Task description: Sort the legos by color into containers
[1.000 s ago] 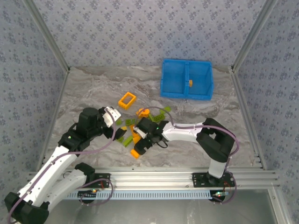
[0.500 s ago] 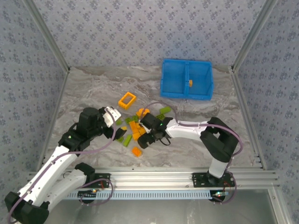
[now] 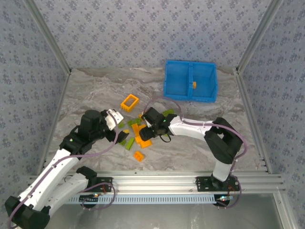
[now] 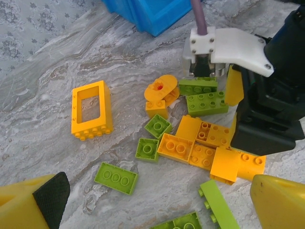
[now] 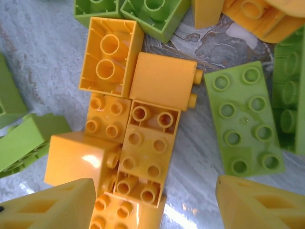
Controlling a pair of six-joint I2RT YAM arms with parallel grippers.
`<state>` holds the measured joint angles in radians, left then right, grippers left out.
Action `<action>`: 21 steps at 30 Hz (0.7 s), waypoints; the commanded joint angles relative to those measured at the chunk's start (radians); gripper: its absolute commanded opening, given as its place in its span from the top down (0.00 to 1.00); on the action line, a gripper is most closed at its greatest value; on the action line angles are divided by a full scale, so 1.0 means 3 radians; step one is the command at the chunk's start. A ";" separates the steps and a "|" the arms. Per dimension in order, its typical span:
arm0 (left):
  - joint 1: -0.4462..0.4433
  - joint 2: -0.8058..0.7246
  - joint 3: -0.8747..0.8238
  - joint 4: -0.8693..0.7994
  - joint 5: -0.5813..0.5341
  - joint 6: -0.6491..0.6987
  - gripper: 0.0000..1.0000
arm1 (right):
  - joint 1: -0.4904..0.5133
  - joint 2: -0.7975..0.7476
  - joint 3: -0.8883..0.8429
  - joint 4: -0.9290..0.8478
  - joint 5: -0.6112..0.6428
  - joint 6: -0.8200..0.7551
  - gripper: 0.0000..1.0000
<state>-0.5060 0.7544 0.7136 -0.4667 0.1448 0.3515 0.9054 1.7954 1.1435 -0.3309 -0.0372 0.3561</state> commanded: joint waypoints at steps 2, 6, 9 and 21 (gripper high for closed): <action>0.0007 -0.0045 0.0094 -0.0055 -0.0032 0.0050 0.01 | 0.0026 0.0257 0.0135 0.0003 0.0074 0.0020 0.29; 0.0007 -0.0051 0.0091 -0.0047 -0.0027 0.0050 0.01 | 0.0032 0.0354 0.0133 -0.0005 0.0105 0.0045 0.32; 0.0005 -0.0045 0.0091 -0.0046 -0.0025 0.0050 0.01 | 0.0047 0.0433 0.0247 -0.0061 0.0105 0.0047 0.29; 0.0005 -0.0050 0.0096 -0.0056 -0.0027 0.0050 0.01 | 0.0054 0.0284 0.0238 -0.0231 0.0293 0.0148 0.55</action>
<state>-0.5060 0.7536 0.7136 -0.4721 0.1406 0.3553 0.9180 1.9202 1.2156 -0.3492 0.0372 0.3859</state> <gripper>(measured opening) 0.993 0.456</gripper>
